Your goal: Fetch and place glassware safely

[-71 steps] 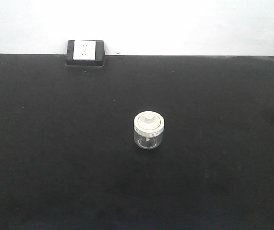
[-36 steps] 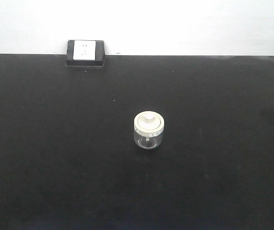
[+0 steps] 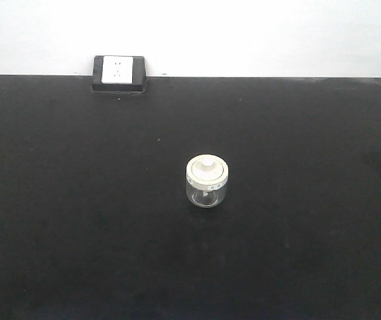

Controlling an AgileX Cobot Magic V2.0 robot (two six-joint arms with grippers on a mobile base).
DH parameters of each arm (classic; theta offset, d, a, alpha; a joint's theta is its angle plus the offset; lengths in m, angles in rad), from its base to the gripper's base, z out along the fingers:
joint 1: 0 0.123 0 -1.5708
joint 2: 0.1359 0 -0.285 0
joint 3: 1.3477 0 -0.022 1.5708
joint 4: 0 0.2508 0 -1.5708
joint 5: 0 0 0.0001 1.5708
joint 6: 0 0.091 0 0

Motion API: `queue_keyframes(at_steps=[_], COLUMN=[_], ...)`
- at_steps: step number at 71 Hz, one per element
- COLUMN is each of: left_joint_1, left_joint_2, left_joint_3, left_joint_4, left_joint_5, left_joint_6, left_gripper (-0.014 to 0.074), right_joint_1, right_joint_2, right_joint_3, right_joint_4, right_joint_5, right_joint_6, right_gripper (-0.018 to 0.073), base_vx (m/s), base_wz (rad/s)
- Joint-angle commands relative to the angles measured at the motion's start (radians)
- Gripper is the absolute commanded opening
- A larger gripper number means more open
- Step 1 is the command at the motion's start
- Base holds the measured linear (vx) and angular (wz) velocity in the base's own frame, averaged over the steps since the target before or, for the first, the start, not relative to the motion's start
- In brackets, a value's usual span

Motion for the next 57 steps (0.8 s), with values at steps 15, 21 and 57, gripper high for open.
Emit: queue_keyframes(at_steps=[15,21,57], left_joint_1=[0.000,0.000,0.000], left_joint_2=[0.010,0.010,-0.018], left_joint_3=[-0.024,-0.024,-0.003], left_joint_4=[-0.008,-0.008,-0.009], left_joint_5=[-0.070,-0.070,-0.060], left_joint_6=[-0.003,-0.003,-0.003], left_gripper=[-0.0007,-0.0007,-0.0007], right_joint_1=[-0.008,-0.008,-0.008], right_joint_2=[0.011,0.011,0.011], right_joint_3=[-0.024,-0.024,-0.024], right_joint_4=[-0.025,-0.025,-0.025], right_joint_5=[-0.057,-0.057,-0.057], right_joint_6=[-0.006,-0.006,-0.006], right_gripper=[-0.0003,-0.0003,-0.0003], base_vx=[0.00,0.00,0.00], base_wz=[0.00,0.00,0.00])
